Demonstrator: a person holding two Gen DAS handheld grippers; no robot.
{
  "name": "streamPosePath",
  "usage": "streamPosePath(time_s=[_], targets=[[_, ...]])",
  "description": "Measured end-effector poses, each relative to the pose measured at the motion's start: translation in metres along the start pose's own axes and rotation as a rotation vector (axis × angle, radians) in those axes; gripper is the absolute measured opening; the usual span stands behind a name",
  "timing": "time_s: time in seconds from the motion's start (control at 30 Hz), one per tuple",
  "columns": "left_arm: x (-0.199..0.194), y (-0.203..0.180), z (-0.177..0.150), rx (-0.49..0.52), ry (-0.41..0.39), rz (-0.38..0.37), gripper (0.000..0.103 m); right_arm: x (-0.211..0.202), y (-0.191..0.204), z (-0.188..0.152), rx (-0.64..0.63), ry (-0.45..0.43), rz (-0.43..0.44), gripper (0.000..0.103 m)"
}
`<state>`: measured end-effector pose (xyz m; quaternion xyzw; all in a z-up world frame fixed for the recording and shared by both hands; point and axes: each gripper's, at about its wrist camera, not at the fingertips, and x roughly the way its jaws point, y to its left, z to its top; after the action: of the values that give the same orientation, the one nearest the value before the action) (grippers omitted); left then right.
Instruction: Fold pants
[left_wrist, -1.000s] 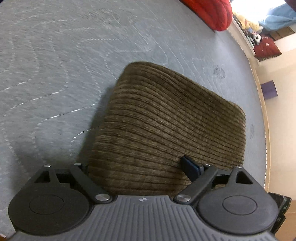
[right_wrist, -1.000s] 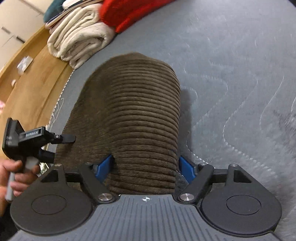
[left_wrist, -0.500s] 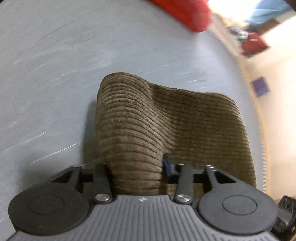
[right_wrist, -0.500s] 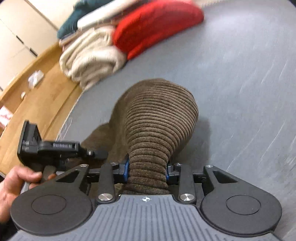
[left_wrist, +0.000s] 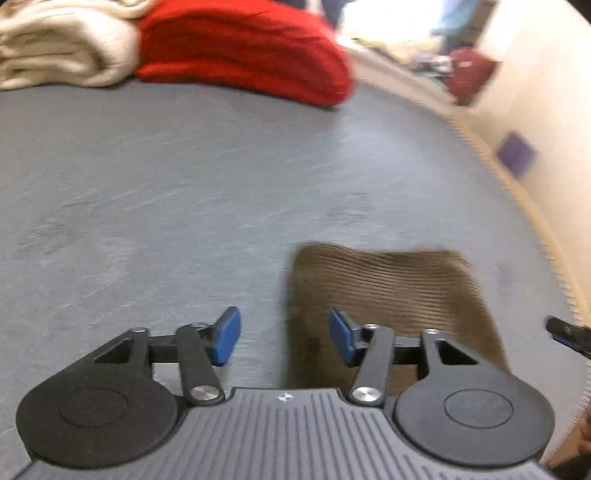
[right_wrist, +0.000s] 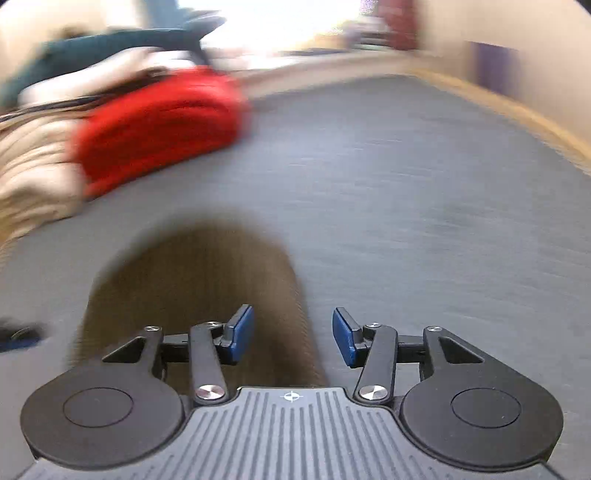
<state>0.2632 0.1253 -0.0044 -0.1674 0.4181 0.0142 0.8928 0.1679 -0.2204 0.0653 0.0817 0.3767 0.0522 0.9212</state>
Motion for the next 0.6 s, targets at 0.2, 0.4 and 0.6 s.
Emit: streamPosePath(time_s=[0.2, 0.4, 0.6], targets=[[0.006, -0.026, -0.033, 0.221, 0.097, -0.103, 0.032, -0.014, -0.004, -0.024, -0.129, 0.061, 0.154, 0.050], [0.034, -0.027, -0.065, 0.297, 0.267, 0.035, 0.027, 0.024, 0.002, -0.067, -0.272, 0.292, 0.103, 0.049], [-0.007, -0.037, -0.059, 0.327, 0.065, 0.059, 0.027, 0.001, -0.014, -0.053, -0.203, 0.199, 0.111, 0.049]])
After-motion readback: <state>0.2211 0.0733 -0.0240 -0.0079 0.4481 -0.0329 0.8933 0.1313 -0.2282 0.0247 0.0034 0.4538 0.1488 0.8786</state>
